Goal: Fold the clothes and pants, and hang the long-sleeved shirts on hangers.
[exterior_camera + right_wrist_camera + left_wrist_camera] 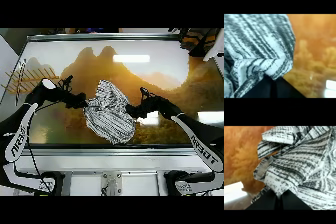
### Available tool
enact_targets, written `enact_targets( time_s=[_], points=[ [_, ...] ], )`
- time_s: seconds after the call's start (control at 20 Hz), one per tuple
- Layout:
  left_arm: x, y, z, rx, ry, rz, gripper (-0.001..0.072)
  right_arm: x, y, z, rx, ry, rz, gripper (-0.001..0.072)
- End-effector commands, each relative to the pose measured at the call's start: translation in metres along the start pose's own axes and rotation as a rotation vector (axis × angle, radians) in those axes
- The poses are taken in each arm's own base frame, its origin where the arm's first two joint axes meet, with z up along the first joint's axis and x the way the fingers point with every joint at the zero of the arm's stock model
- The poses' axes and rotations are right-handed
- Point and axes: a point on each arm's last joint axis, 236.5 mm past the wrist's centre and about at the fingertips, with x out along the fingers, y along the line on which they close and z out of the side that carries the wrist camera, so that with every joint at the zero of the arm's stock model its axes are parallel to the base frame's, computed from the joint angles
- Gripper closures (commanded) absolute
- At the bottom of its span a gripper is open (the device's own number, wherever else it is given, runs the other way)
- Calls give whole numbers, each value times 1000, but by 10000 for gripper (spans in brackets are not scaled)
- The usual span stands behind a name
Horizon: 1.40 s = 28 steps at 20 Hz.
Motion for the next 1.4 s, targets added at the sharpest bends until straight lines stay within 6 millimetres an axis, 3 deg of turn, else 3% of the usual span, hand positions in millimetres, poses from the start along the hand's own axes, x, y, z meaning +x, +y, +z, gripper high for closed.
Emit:
enact_targets(
  time_s=[0.0,0.05,0.1,0.15,0.2,0.25,0.3,0.35,0.4,0.45,0.5,0.6,0.75,0.85,0.9,0.95,1.0,1.15,1.25,1.35],
  points=[
    [-32,-19,29,16,-71,-15,695,-5,15,19,-64,-68,5,694],
    [-59,-39,53,50,-143,-28,695,-18,15,31,-95,-89,-7,692],
    [-92,-66,76,105,-229,-44,695,-38,15,49,-133,-121,-26,645],
    [-130,-96,97,174,-328,-59,696,-62,15,69,-172,-161,-51,416],
    [-170,-131,112,258,-433,-77,696,-93,13,92,-207,-215,-82,101],
    [-213,-173,118,353,-542,-99,696,-126,12,113,-233,-275,-111,34],
    [-252,-209,116,440,-642,-112,696,-164,13,135,-252,-353,-133,34],
    [-279,-239,107,512,-717,-119,696,-204,19,154,-261,-444,-137,35],
    [-293,-260,93,560,-765,-119,696,-240,26,167,-263,-528,-127,35],
    [-294,-274,76,596,-781,-104,696,-277,34,174,-270,-609,-116,35],
    [-282,-279,58,626,-765,-77,696,-306,41,177,-276,-672,-107,35],
    [-224,-281,1,697,-609,-24,696,-352,53,171,-294,-777,-93,35],
    [-131,-266,-111,839,-241,40,696,-391,62,154,-332,-851,-115,35],
    [-86,-252,-180,878,-49,46,692,-404,67,147,-342,-873,-111,35],
    [-68,-245,-206,888,14,48,429,-408,69,145,-345,-882,-108,35],
    [-56,-238,-219,884,42,60,62,-411,71,143,-349,-887,-105,35],
    [-51,-227,-216,837,21,106,29,-412,71,141,-350,-886,-105,35],
    [-74,-206,-163,664,-154,199,29,-404,67,133,-372,-838,-128,35],
    [-84,-188,-137,552,-194,219,29,-393,61,124,-389,-775,-150,35],
    [-78,-165,-120,486,-173,272,29,-374,50,114,-394,-695,-172,35]
  ],
)
